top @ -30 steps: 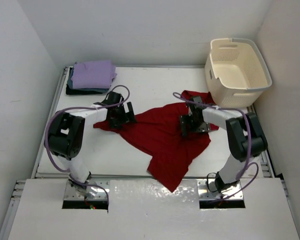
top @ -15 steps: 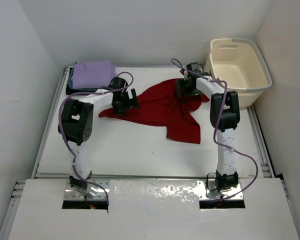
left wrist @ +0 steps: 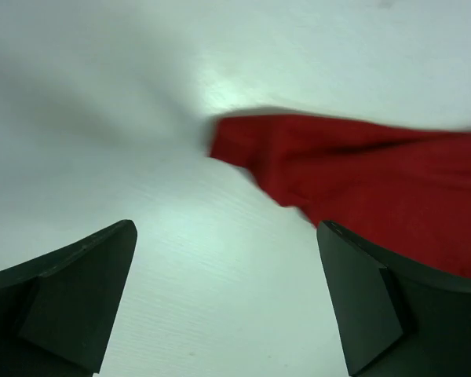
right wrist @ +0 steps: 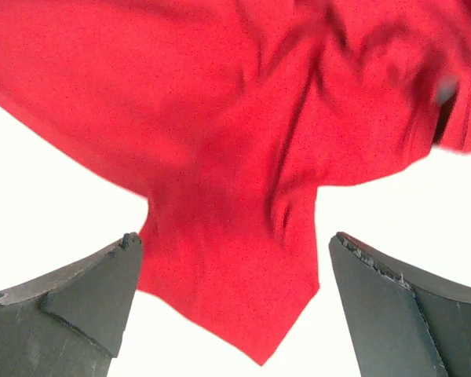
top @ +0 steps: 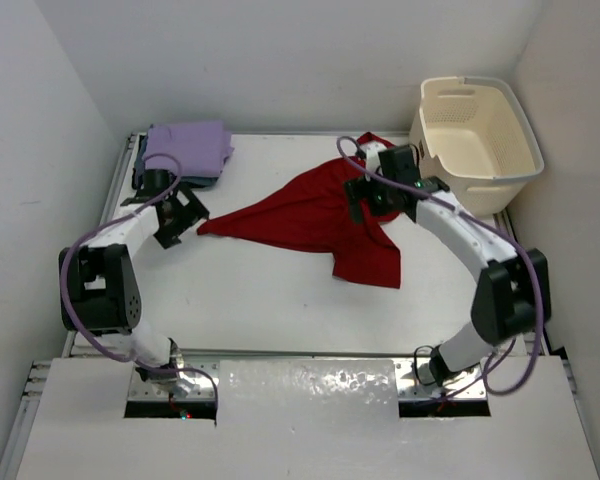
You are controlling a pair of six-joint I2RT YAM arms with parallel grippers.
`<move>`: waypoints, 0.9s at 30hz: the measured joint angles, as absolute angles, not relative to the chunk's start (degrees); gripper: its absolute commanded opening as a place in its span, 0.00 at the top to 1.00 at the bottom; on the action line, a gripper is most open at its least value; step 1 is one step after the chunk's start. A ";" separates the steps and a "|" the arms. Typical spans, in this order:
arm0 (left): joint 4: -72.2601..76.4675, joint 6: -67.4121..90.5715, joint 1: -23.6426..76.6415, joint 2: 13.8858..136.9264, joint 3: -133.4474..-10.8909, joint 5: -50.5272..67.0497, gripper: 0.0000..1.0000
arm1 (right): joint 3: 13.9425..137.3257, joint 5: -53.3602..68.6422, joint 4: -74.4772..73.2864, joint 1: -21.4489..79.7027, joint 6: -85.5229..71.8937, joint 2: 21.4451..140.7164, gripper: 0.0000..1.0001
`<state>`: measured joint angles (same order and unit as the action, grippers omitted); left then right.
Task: Fold and stack the t-shirts
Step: Flatten out the tshirt
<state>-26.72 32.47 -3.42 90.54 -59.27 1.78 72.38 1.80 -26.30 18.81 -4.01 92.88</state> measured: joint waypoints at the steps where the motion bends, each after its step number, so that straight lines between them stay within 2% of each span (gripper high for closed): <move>1: -25.93 32.93 -4.64 90.83 -58.04 1.78 0.01 | 69.36 1.96 -26.04 18.90 -4.62 90.37 0.01; 8: -21.98 35.07 -6.85 95.88 -54.28 2.39 0.22 | 56.84 0.78 -27.05 17.91 -7.53 84.42 0.01; 10: -20.67 35.29 -6.96 97.41 -54.33 2.37 0.29 | 55.66 0.23 -27.77 17.91 -7.90 84.07 0.01; 11: -20.36 35.48 -7.11 97.91 -54.76 2.52 0.35 | 55.35 0.10 -27.97 17.91 -8.05 83.90 0.01; 16: -16.43 35.88 -7.51 100.27 -56.12 3.16 0.47 | 54.35 0.01 -28.58 17.91 -9.02 82.06 0.01; 17: -15.92 35.90 -7.57 100.71 -56.36 3.27 0.53 | 53.95 0.01 -28.67 17.91 -9.15 81.52 0.01; 20: -14.15 36.05 -7.62 101.73 -56.62 4.03 0.58 | 52.53 -0.03 -29.23 17.91 -9.50 80.25 0.01; 22: -12.97 36.16 -7.62 102.24 -56.69 4.75 0.70 | 51.57 -0.25 -29.74 17.91 -9.56 79.75 0.01; 27: -10.94 36.21 -7.62 103.42 -56.88 6.63 0.71 | 49.19 -2.20 -31.40 17.91 -10.04 79.11 0.01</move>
<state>-10.94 36.21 -7.62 103.42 -56.88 6.63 49.19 -2.20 -31.40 17.91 -10.04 79.11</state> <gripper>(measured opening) 0.290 0.993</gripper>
